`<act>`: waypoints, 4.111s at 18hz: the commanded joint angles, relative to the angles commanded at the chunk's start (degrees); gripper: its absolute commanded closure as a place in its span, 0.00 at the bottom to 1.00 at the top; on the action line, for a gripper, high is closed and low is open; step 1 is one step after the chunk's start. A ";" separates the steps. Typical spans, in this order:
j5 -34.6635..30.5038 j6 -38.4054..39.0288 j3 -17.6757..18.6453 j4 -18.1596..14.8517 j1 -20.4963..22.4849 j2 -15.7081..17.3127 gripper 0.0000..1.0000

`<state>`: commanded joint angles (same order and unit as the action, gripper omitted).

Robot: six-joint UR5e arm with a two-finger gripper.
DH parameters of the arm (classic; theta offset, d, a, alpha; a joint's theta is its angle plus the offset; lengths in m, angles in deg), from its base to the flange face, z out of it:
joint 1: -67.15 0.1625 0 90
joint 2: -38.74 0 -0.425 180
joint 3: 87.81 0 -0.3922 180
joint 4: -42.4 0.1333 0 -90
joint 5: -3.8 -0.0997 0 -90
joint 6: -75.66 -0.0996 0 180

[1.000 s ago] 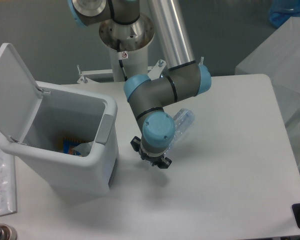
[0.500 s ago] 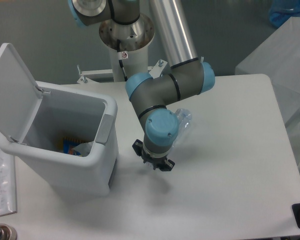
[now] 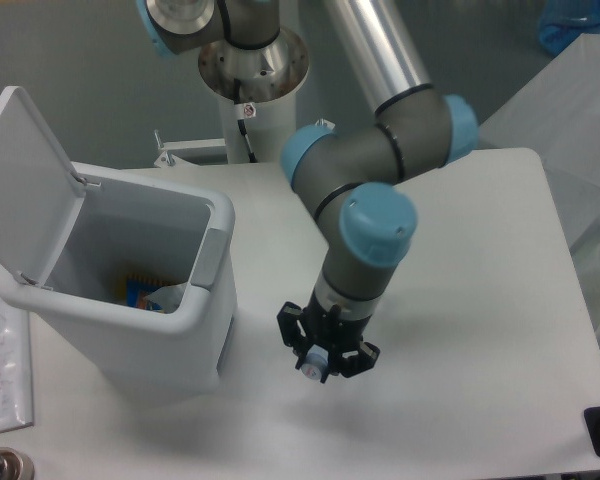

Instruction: Place the trash in the trash can

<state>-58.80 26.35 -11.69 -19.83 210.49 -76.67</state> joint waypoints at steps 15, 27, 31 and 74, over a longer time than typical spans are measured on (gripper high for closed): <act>26.11 11.78 -5.63 9.49 2.29 7.03 0.96; 31.84 14.24 -3.70 9.49 -3.15 14.94 0.96; 31.66 13.54 0.25 9.76 -5.00 15.91 0.96; -13.15 -32.25 3.78 7.04 16.71 -4.74 0.00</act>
<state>-71.95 -5.89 -7.91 -12.79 227.20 -81.41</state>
